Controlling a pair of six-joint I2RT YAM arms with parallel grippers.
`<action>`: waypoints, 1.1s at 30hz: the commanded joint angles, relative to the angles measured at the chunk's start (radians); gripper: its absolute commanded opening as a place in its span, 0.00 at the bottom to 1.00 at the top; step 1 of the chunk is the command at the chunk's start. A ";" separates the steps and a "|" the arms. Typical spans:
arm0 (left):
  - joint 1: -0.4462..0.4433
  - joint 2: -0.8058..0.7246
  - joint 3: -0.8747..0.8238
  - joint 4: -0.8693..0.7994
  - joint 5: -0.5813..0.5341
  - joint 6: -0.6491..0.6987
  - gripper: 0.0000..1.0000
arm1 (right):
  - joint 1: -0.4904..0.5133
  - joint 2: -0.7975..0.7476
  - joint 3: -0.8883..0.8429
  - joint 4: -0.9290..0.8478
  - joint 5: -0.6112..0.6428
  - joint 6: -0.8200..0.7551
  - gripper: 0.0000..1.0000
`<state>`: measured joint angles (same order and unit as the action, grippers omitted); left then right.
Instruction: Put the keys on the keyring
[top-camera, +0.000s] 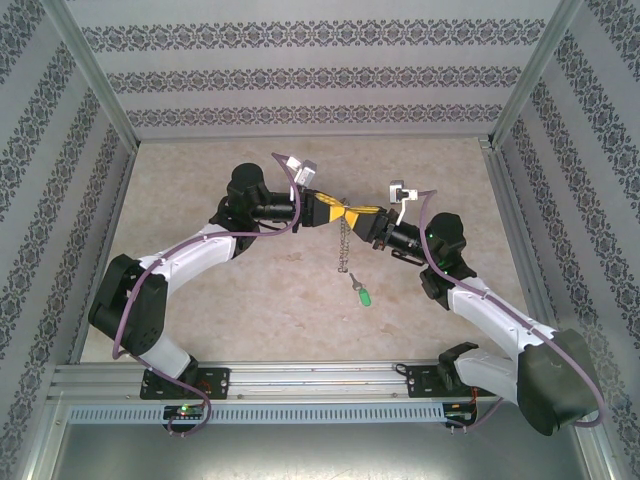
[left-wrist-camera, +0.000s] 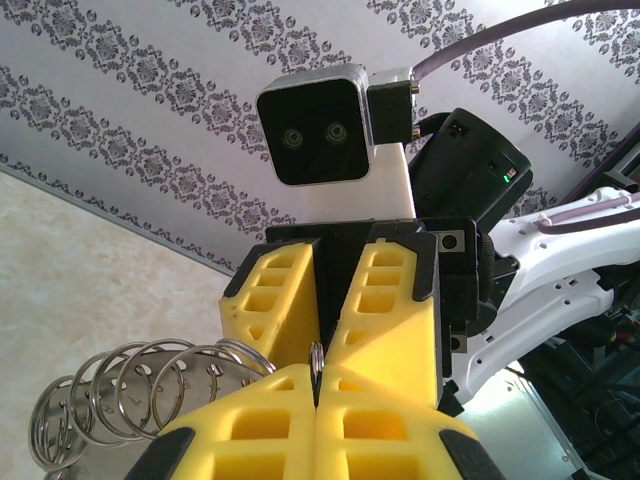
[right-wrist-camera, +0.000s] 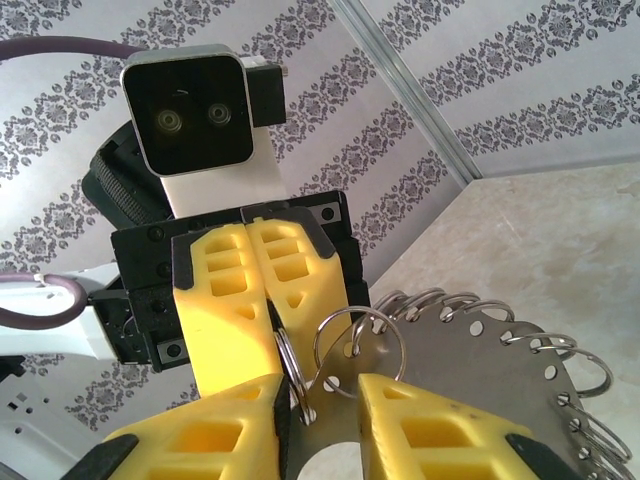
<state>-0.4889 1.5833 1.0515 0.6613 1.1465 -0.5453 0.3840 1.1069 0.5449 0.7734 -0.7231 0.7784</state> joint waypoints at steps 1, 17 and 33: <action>0.012 0.003 0.028 0.027 0.029 0.006 0.00 | 0.002 -0.015 0.038 0.026 -0.002 -0.019 0.25; 0.025 -0.036 0.003 0.085 -0.072 -0.072 0.28 | -0.002 -0.005 0.035 0.070 0.030 -0.039 0.00; 0.053 -0.085 -0.102 0.334 -0.223 -0.337 0.32 | 0.000 -0.011 0.023 0.263 0.131 0.006 0.00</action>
<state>-0.4366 1.4971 0.9577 0.8742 0.9333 -0.8131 0.3820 1.1004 0.5491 0.9337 -0.6258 0.7750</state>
